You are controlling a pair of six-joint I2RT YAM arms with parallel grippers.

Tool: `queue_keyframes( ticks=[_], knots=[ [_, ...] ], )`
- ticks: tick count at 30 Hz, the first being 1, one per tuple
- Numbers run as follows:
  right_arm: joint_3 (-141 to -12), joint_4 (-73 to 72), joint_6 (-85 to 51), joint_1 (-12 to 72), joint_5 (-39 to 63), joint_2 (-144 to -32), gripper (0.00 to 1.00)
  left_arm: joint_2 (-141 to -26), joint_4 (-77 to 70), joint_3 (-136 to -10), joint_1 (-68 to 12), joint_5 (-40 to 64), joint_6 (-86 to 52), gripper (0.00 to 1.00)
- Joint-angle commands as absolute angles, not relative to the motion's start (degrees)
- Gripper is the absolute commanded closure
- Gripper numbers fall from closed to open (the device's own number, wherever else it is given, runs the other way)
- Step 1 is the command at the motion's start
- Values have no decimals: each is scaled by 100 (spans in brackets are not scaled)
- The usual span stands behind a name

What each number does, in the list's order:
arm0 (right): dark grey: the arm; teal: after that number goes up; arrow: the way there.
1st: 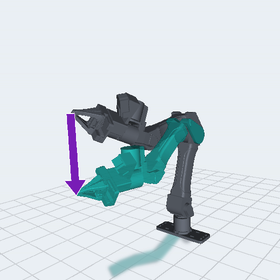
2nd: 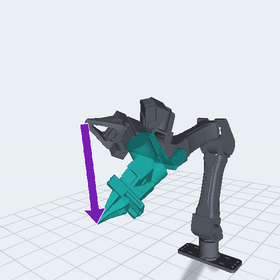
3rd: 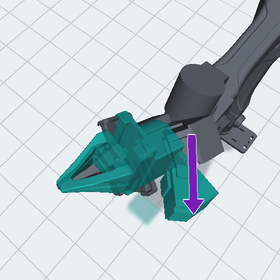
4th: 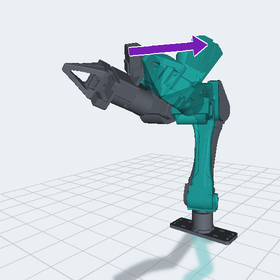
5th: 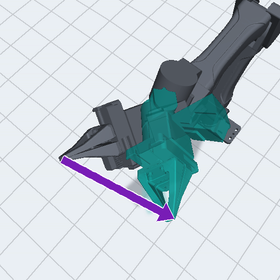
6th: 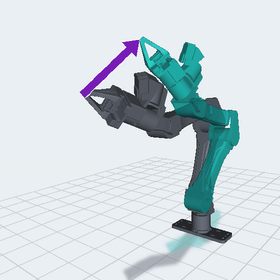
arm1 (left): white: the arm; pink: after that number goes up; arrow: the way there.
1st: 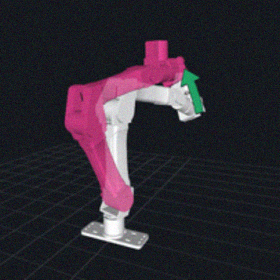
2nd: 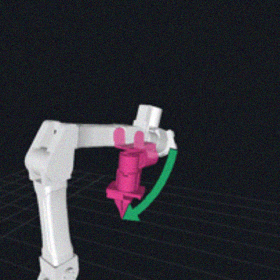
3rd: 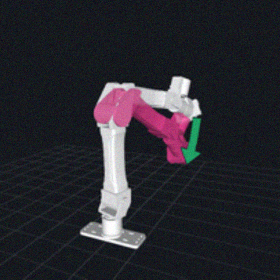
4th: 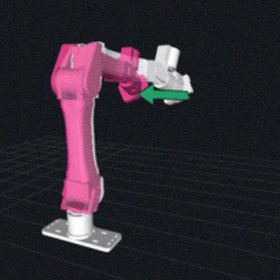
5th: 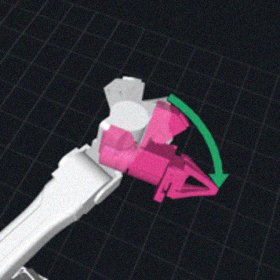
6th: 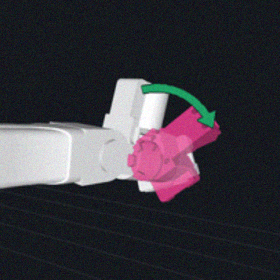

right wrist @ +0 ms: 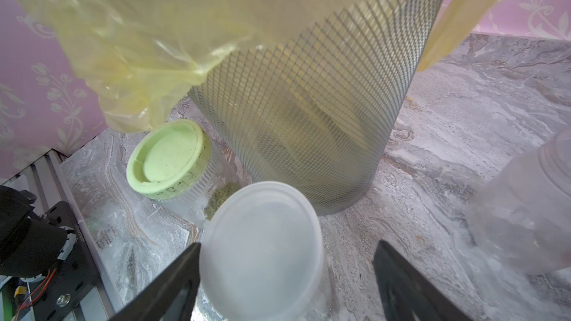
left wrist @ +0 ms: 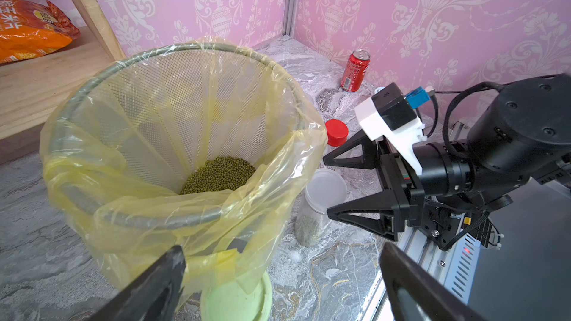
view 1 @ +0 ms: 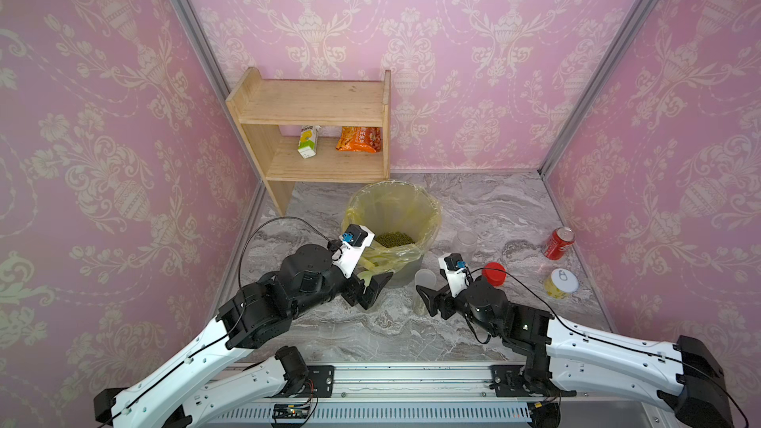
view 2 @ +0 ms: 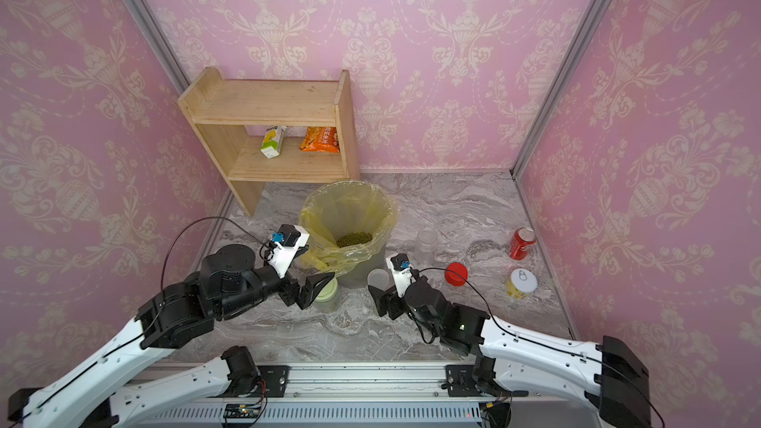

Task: Empty moldy mung beans from jars
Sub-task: Pick up the jar from the center of the board.

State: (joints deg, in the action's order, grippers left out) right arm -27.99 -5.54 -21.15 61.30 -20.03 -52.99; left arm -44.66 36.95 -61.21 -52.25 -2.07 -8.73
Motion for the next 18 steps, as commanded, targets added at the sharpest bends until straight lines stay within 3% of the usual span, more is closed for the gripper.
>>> queue_keyframes(
  ticks=[1,18],
  knots=[
    [-2909,-769,-2057,6179,-2109,-5433,12,-4423,3641,-6049,-5177,-315,-947,1],
    [-2724,-1400,-2425,5961,-1986,-6021,18,-4255,3668,-6003,-5177,-317,-928,1]
  ],
)
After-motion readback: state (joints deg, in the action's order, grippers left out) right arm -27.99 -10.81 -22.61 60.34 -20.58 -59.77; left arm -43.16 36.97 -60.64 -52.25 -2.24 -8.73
